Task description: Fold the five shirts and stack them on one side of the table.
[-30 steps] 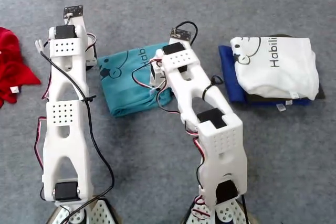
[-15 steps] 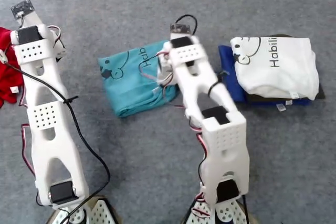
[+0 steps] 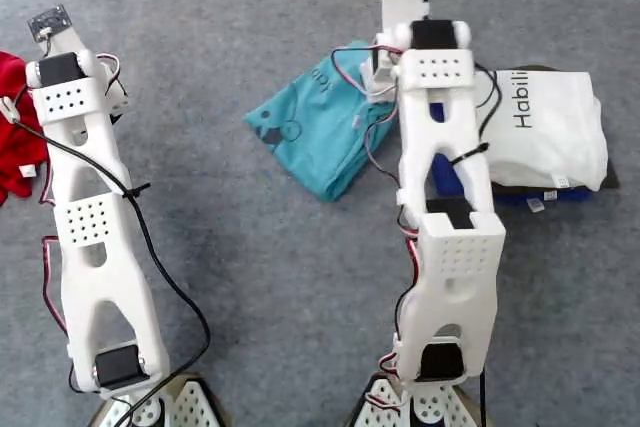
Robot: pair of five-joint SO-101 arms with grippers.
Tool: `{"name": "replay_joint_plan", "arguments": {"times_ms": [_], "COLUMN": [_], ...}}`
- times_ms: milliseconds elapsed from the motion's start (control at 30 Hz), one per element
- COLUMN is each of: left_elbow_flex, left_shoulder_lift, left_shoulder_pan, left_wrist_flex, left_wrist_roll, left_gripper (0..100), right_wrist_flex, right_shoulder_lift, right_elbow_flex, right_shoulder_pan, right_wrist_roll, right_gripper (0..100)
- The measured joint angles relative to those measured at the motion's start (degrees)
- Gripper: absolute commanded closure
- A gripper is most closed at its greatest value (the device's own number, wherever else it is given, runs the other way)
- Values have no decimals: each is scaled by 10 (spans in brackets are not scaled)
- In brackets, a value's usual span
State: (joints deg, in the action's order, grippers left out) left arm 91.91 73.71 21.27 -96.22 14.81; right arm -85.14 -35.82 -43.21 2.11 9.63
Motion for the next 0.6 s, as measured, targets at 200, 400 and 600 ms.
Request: {"name": "replay_joint_plan", "arguments": {"times_ms": [200, 400, 600], "left_elbow_flex": [0, 0, 0], "left_shoulder_lift": [0, 0, 0], "left_shoulder_pan": [0, 0, 0], "left_wrist_flex": [0, 0, 0], "left_wrist_roll": [0, 0, 0], "left_gripper": [971, 971, 971], "right_wrist_flex": [0, 0, 0], "right_shoulder_lift": [0, 0, -1], "right_elbow_flex": [-40, -60, -98], "right_shoulder_pan": [-61, -142, -209], "right_wrist_roll": [55, 99, 124], "right_gripper": [985, 985, 985]}}
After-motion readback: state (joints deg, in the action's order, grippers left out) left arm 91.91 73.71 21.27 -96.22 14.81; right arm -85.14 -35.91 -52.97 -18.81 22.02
